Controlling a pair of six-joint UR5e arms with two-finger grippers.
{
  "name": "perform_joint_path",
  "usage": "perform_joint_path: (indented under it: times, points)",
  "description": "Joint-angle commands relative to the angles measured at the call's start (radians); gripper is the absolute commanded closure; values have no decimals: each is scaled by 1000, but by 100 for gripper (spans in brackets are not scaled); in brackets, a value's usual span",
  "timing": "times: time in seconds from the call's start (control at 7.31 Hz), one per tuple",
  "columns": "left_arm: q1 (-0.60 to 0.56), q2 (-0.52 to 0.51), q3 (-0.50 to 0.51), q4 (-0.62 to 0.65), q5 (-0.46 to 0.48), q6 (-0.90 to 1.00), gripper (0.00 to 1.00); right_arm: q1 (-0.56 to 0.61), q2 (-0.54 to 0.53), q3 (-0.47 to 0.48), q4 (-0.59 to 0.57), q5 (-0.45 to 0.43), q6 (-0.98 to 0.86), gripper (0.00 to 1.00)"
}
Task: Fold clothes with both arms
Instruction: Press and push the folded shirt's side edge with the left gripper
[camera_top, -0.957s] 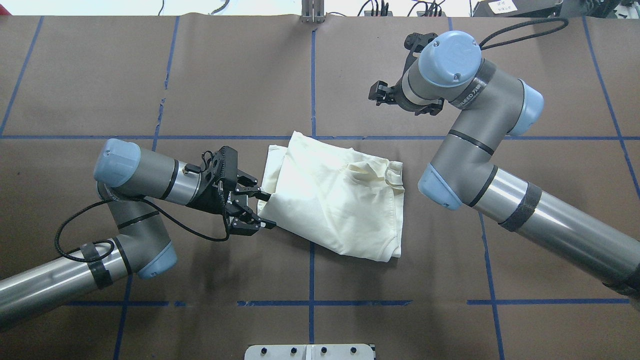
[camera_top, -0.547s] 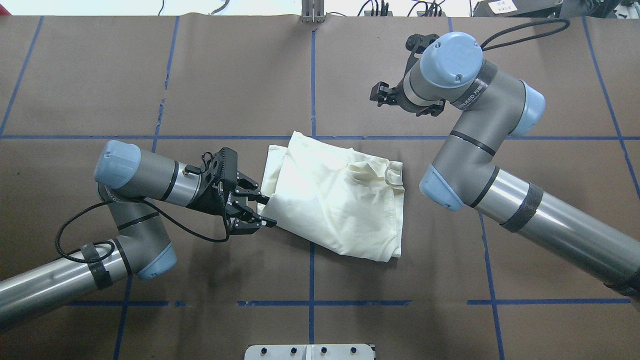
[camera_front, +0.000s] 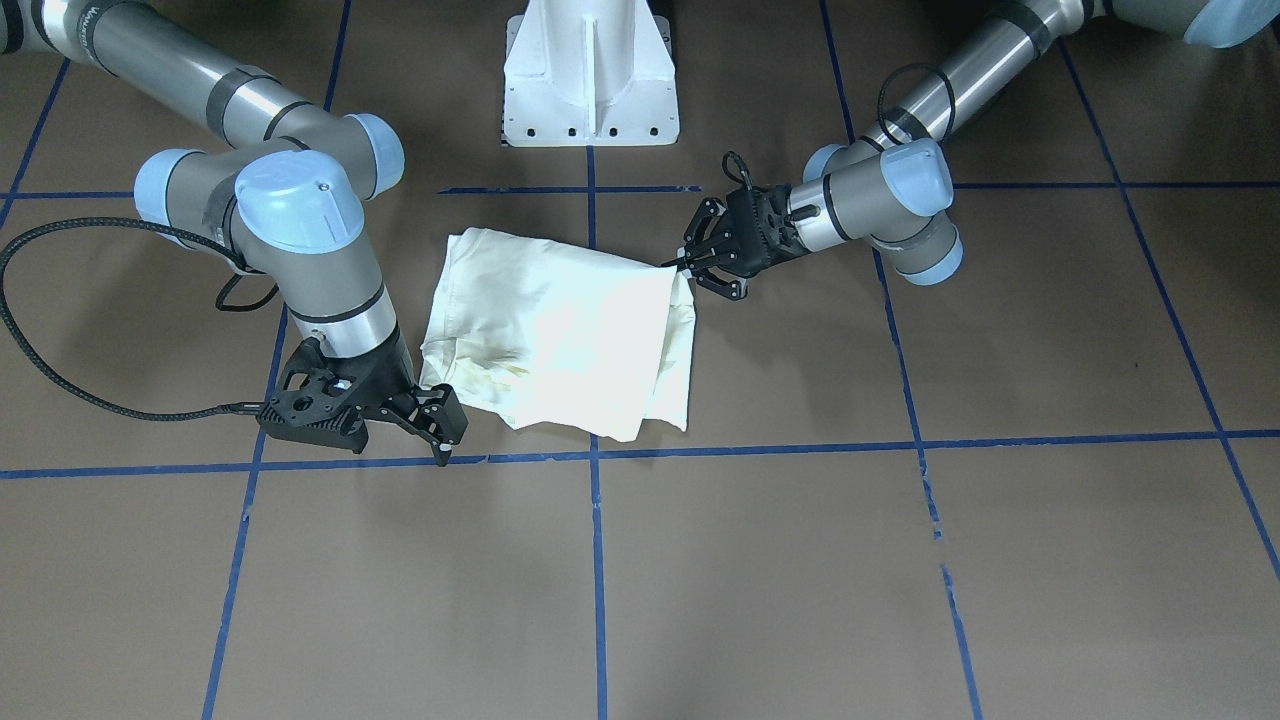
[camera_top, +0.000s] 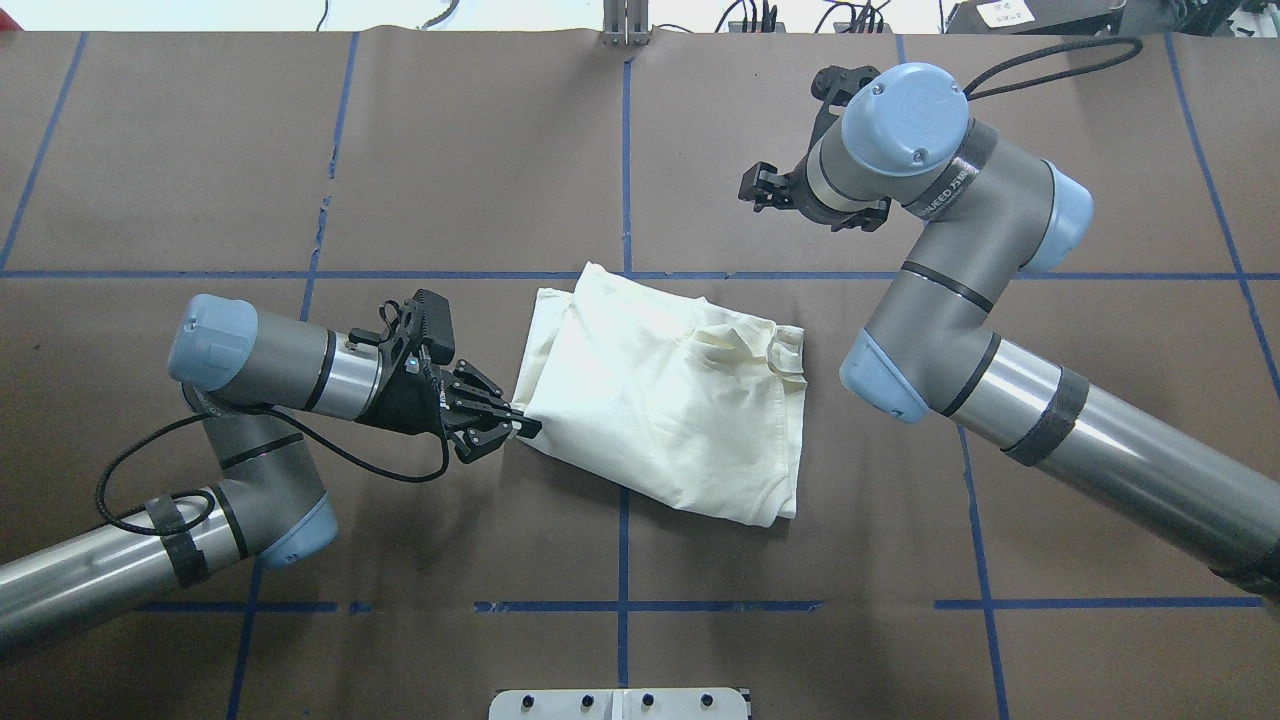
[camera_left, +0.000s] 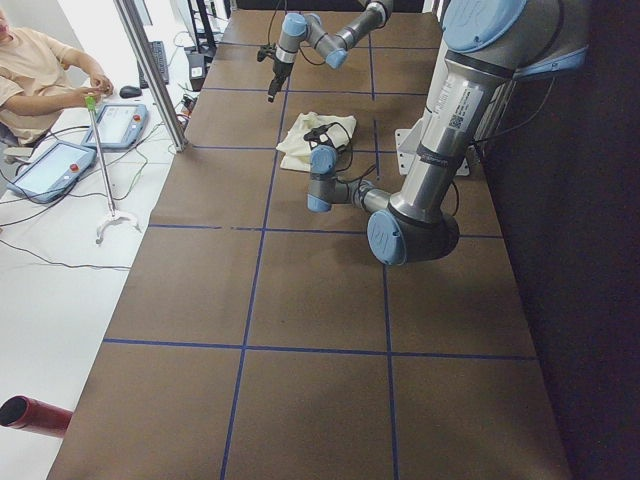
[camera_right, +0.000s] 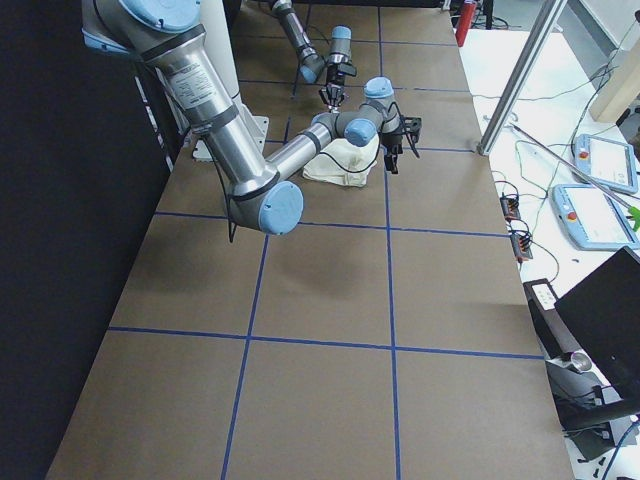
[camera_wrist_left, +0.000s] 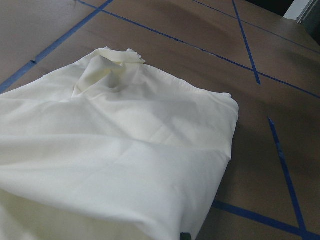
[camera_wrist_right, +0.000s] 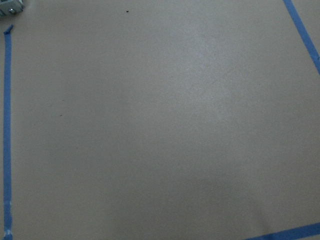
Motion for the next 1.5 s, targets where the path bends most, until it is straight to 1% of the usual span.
perform_joint_path:
  times: [0.0, 0.41, 0.68, 0.82, 0.96, 1.23, 1.37]
  points:
    - [30, 14, 3, -51, 53, -247, 100, 0, -2, 3, 0, 1, 0, 0]
    - [30, 49, -8, -54, 57, -559, 100, 0, -2, 3, 0, 3, 2, 0]
    - [39, 49, -8, -43, 141, -709, 100, 0, -16, 19, 0, 4, 0, 0]
    - [55, 49, -5, -36, 173, -736, 100, 0, -20, 24, 0, 4, 2, 0]
    - [67, 64, -2, -31, 185, -736, 100, 0, -22, 24, 0, 4, 2, 0]
    - [69, 95, -11, -33, 184, -736, 100, 0, -22, 26, 0, 6, 2, 0]
    - [69, 97, -11, -33, 184, -736, 98, 2, -23, 30, 0, 6, 2, 0]
